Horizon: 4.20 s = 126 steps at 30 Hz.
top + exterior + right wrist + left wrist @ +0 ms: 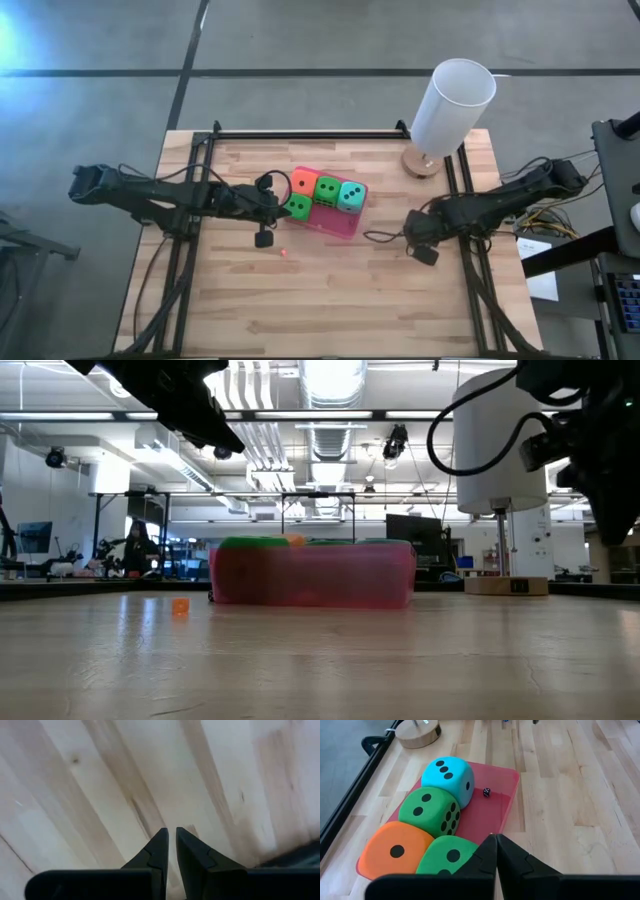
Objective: Pick & Place Dice
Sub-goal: Put the small orange die into the pink bin
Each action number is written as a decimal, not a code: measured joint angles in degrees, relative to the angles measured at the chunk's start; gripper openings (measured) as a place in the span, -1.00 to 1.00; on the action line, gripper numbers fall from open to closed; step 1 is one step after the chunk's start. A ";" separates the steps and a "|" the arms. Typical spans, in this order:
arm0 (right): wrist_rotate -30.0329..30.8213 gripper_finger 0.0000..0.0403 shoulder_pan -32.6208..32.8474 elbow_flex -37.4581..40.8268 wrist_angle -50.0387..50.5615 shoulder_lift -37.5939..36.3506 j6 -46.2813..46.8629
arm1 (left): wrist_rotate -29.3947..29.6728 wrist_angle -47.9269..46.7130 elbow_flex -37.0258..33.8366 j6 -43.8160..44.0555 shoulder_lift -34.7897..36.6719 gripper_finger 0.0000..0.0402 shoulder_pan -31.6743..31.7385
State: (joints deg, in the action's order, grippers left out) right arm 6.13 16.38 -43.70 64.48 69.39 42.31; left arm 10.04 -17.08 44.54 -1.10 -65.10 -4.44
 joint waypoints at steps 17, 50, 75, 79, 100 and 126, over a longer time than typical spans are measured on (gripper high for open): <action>-1.64 -0.83 -0.11 0.00 -16.00 2.70 -9.93 | -0.66 -1.54 0.00 5.51 0.00 -0.95 -0.01; -1.53 -0.83 -0.11 -0.15 -16.45 2.70 -10.00 | -8.63 -5.60 -0.14 2.08 -8.45 -0.19 -2.89; -1.40 -0.83 -0.11 -0.14 -16.95 2.70 -11.49 | -8.63 -7.99 0.70 11.76 -20.61 -0.34 -7.47; -0.83 -0.83 -0.11 -0.15 -16.97 2.70 -11.50 | -8.63 -11.71 3.66 15.77 -21.51 -0.33 -9.81; -0.04 -0.83 -0.11 -0.13 -17.10 2.68 -11.51 | -8.26 -18.36 8.80 32.15 -24.04 -0.37 -11.71; -0.04 -0.83 -0.11 -0.11 -17.35 2.68 -12.53 | -3.46 -15.73 8.76 30.27 -30.05 -0.40 -11.53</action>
State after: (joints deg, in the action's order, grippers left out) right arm 6.09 16.27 -43.81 47.13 72.07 29.78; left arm 6.59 -32.80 53.30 29.17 -95.15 -15.97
